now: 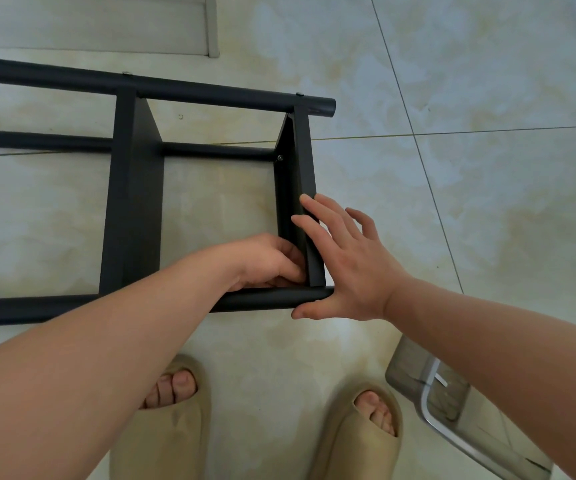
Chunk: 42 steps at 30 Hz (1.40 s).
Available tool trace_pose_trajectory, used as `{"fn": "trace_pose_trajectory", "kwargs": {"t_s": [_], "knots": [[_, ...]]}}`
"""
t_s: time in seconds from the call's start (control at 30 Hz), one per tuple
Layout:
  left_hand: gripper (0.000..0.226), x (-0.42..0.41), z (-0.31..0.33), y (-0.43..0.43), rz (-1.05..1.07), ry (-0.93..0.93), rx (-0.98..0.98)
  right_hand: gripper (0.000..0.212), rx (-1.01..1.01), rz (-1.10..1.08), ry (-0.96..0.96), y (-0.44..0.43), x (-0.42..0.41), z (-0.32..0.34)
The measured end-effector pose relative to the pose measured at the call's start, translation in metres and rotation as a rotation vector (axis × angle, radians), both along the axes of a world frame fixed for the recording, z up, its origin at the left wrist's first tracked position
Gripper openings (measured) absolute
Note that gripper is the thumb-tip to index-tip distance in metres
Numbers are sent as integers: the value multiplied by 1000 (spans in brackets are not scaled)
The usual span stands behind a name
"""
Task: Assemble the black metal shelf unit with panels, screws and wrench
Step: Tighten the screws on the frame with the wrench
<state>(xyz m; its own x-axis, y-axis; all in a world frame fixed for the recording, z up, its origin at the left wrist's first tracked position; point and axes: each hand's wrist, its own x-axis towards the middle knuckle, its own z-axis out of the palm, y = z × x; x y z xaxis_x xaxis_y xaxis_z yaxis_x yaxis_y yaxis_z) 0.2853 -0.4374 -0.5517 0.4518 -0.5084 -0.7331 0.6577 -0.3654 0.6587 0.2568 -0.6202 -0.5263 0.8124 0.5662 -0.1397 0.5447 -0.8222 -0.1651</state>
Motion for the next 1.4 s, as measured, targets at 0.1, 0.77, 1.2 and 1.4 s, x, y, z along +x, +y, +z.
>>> {"fn": "trace_pose_trajectory", "kwargs": {"t_s": [0.1,0.77,1.2,1.4], "knots": [[16,0,1,1,11,1,-26,122,15,0,-3,0,-1,-1],[16,1,3,2,-30,13,9,123,-10,9,15,-1,-2,-2],[16,1,4,3,16,120,-44,122,-17,18,28,-2,-2,-3],[16,0,8,2,-17,103,-29,122,-7,18,27,-2,-2,-3]]}}
